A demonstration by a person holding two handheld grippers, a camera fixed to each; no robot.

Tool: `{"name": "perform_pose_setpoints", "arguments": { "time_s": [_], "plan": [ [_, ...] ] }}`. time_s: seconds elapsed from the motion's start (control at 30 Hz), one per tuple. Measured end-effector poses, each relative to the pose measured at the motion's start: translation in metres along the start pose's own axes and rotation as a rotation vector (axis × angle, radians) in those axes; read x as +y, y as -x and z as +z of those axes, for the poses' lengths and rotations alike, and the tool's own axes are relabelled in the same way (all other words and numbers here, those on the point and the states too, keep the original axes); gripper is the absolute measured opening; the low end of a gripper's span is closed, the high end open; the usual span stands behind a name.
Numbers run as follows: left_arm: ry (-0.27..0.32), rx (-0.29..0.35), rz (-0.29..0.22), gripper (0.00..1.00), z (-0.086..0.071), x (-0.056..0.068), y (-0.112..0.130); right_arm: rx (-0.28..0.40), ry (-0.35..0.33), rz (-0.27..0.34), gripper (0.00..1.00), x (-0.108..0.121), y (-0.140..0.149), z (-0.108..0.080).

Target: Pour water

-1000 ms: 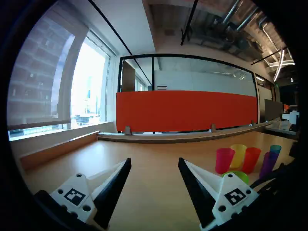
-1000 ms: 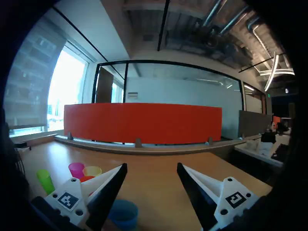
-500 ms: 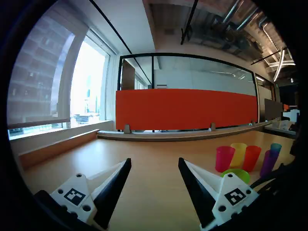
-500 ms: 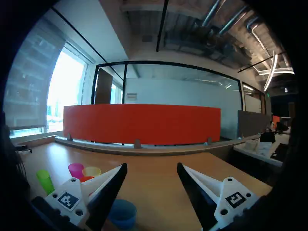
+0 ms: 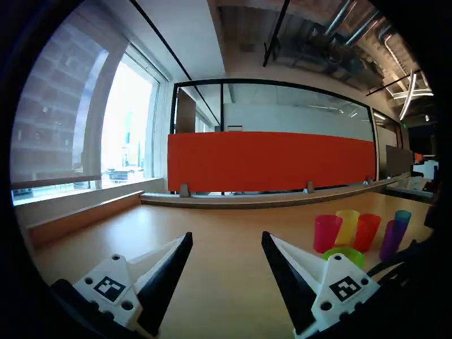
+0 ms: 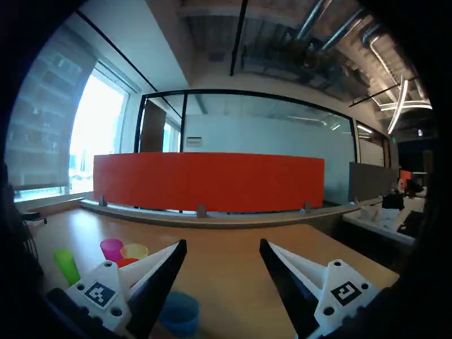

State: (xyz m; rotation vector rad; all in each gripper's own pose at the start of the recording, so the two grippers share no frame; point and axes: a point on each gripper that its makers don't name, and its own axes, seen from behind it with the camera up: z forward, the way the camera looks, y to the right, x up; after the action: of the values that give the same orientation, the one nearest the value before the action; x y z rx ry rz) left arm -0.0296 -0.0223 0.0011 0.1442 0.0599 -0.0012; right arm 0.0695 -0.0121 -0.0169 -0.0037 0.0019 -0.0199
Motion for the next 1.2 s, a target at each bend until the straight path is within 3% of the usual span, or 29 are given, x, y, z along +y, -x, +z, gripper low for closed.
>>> {"name": "perform_pose_setpoints", "arguments": {
  "time_s": [0.6, 0.97, 1.2],
  "plan": [
    [0.000, 0.000, 0.001, 0.90, 0.001, 0.001, 0.000, 0.031, -0.016, -0.014, 1.00, -0.006, -0.003, 0.006],
    [0.000, 0.000, 0.001, 0.90, 0.001, 0.001, 0.001, 0.069, -0.049, 0.031, 1.00, -0.012, -0.002, 0.015],
    [0.000, 0.000, 0.001, 0.90, 0.001, 0.002, 0.001, 0.087, -0.040, 0.055, 1.00, -0.006, 0.010, 0.009]
  ]
}}
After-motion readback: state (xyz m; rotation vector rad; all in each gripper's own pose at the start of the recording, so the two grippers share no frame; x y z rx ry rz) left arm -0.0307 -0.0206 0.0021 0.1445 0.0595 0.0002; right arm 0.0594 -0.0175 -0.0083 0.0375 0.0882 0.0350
